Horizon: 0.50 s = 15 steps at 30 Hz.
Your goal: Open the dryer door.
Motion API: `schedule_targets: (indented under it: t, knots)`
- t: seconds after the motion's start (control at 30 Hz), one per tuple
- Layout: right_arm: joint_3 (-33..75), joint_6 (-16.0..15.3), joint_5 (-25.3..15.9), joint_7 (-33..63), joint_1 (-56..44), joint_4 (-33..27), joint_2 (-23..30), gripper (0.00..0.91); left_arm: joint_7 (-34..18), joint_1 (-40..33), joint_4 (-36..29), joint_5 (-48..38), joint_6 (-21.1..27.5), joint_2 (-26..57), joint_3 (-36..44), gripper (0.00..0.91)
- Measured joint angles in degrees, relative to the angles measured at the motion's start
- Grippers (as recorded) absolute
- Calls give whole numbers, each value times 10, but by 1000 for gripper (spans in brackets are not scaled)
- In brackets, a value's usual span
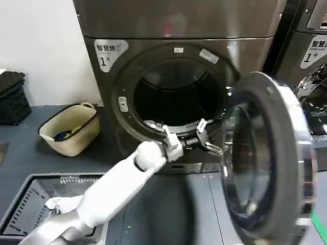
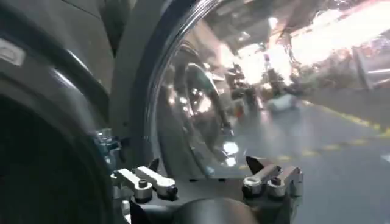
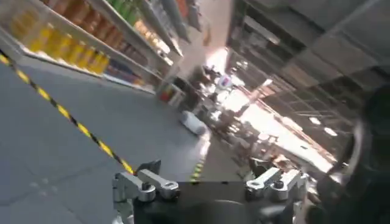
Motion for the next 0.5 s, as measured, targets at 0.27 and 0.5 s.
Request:
schedule_targets:
  t: [0.27, 0.5]
  knots:
    - [15, -11, -12, 7, 5, -31, 0, 907, -14, -12, 40, 15, -8, -47, 17, 907]
    - [27, -15, -45, 6, 8, -53, -5, 907, -15, -18, 65, 18, -8, -77, 17, 907]
